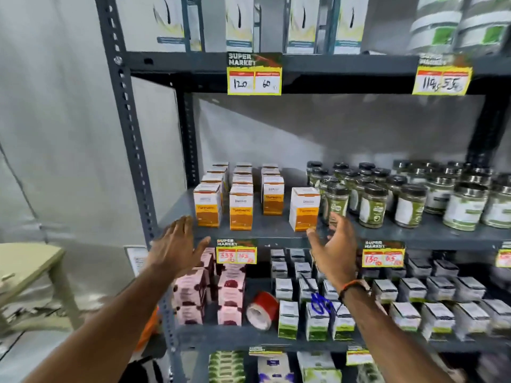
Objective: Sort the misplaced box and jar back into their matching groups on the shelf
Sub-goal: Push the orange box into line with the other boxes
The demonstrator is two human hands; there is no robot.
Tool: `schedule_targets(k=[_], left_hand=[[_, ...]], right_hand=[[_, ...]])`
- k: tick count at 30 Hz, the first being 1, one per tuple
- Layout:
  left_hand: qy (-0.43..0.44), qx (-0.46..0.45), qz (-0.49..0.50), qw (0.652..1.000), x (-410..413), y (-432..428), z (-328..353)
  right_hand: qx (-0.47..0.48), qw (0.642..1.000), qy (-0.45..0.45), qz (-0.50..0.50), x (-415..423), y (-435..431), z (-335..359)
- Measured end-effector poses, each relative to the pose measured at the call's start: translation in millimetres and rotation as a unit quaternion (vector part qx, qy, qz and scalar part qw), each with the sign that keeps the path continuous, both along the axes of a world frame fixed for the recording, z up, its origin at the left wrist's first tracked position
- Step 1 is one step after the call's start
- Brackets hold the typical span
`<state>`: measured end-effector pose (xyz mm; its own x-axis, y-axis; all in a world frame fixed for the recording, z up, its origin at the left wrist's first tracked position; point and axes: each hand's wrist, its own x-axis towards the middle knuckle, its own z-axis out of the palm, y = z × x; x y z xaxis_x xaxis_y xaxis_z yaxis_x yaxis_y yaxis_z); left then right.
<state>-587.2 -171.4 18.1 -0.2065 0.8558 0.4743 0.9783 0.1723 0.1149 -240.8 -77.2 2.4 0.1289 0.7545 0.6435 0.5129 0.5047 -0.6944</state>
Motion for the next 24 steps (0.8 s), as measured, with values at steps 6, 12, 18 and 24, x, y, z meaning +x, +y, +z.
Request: schedule_targets(k=[6, 12, 18, 24], left_hand=[[0.050, 0.003, -0.003, 0.999, -13, 10, -11], [0.053, -0.010, -0.006, 0.999, -16, 13, -14], [0.048, -0.017, -0.006, 0.999, -18, 14, -17], [0.030, -0.019, -0.010, 0.999, -19, 14, -19]], right_hand=[[-0.052, 0.997, -0.058, 0.000, -9, 12, 8], [-0.097, 0.993, -0.068, 0.013, -29, 25, 27], [-0.121, 0.991, -0.045, 0.017, -48, 27, 31], [-0.119, 0.989, -0.085, 0.011, -73, 20, 31]])
